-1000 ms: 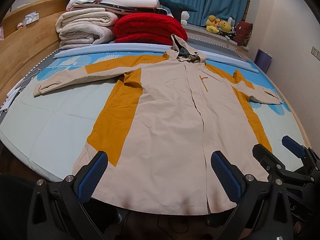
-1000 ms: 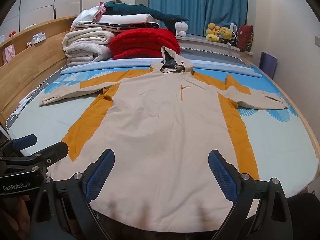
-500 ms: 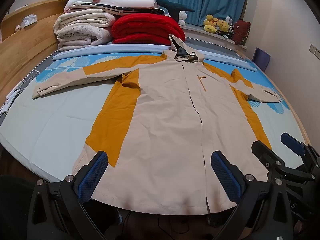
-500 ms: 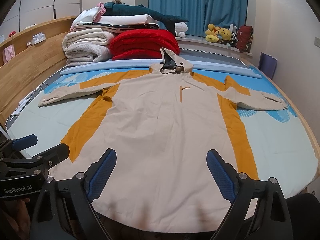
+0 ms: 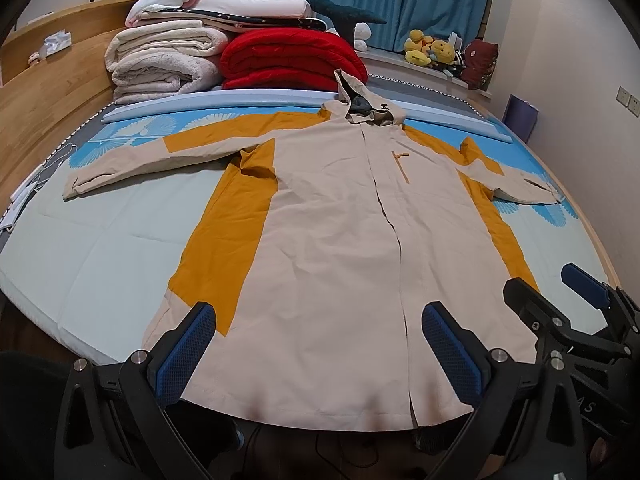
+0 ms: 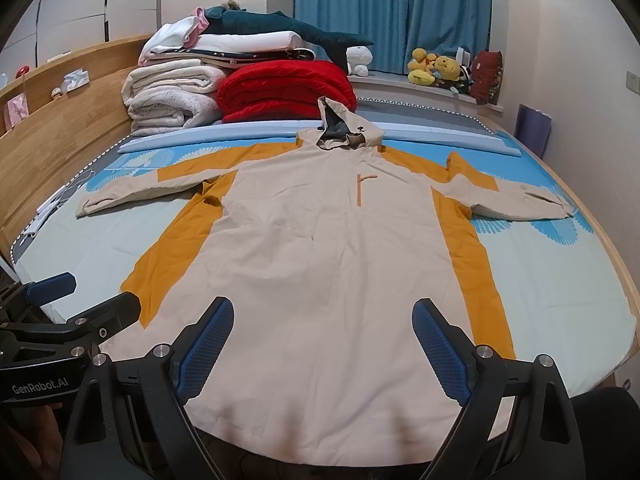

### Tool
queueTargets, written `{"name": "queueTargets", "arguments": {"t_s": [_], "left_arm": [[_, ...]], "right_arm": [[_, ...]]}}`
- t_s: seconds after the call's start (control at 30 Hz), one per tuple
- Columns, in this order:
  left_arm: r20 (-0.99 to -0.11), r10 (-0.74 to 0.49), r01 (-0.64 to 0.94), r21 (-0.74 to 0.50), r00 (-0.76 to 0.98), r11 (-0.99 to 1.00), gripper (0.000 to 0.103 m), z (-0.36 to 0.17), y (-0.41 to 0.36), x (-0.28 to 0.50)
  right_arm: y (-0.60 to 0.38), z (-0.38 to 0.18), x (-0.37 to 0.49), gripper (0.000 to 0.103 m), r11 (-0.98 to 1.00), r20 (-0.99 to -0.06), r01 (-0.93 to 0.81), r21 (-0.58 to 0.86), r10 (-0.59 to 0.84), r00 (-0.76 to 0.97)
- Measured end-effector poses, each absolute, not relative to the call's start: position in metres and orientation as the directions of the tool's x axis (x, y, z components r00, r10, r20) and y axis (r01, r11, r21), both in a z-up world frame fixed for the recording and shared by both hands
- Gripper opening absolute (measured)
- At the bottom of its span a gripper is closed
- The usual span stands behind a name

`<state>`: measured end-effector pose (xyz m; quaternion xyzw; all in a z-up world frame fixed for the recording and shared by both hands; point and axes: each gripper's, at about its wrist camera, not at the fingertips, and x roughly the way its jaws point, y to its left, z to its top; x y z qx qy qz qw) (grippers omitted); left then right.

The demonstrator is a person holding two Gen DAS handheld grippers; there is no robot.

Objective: Fold large clothes

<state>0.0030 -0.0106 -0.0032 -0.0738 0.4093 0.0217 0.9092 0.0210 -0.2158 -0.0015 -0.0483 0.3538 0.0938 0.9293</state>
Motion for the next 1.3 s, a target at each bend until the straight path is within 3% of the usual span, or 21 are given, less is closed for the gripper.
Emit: {"name": "queueTargets", "arguments": {"t_s": [1.03, 1.1, 1.17, 1.27, 1.3], "left_arm": [[-0.737, -0.021, -0.105, -0.124, 0.675, 0.987, 0.101, -0.001, -0.012, 0.016], [-0.723, -0.004, -0.106, -0.106, 0.69, 0.989, 0.094, 0.004, -0.01, 0.022], [-0.702, 0.02, -0.108, -0.081, 0.712, 0.991, 0.068, 0.013, -0.006, 0.032], [-0.673, 0.065, -0.124, -0.041, 0.737, 0.991, 0.041, 0.023, 0.006, 0.054], [-0.667, 0.081, -0.135, -0.03, 0.74, 0.99, 0.038, 0.026, 0.011, 0.063]], "right_arm": [[-0.237, 0.004, 0.036, 0.09, 0.983, -0.659, -0.179, -0.049, 0.103, 0.745], [-0.241, 0.007, 0.04, 0.09, 0.984, -0.655, -0.177, -0.032, 0.113, 0.747], [-0.244, 0.011, 0.047, 0.088, 0.983, -0.65, -0.182, -0.015, 0.128, 0.749], [-0.246, 0.018, 0.066, 0.078, 0.98, -0.642, -0.198, 0.003, 0.154, 0.751], [-0.244, 0.019, 0.071, 0.075, 0.979, -0.64, -0.202, 0.004, 0.158, 0.752]]}}
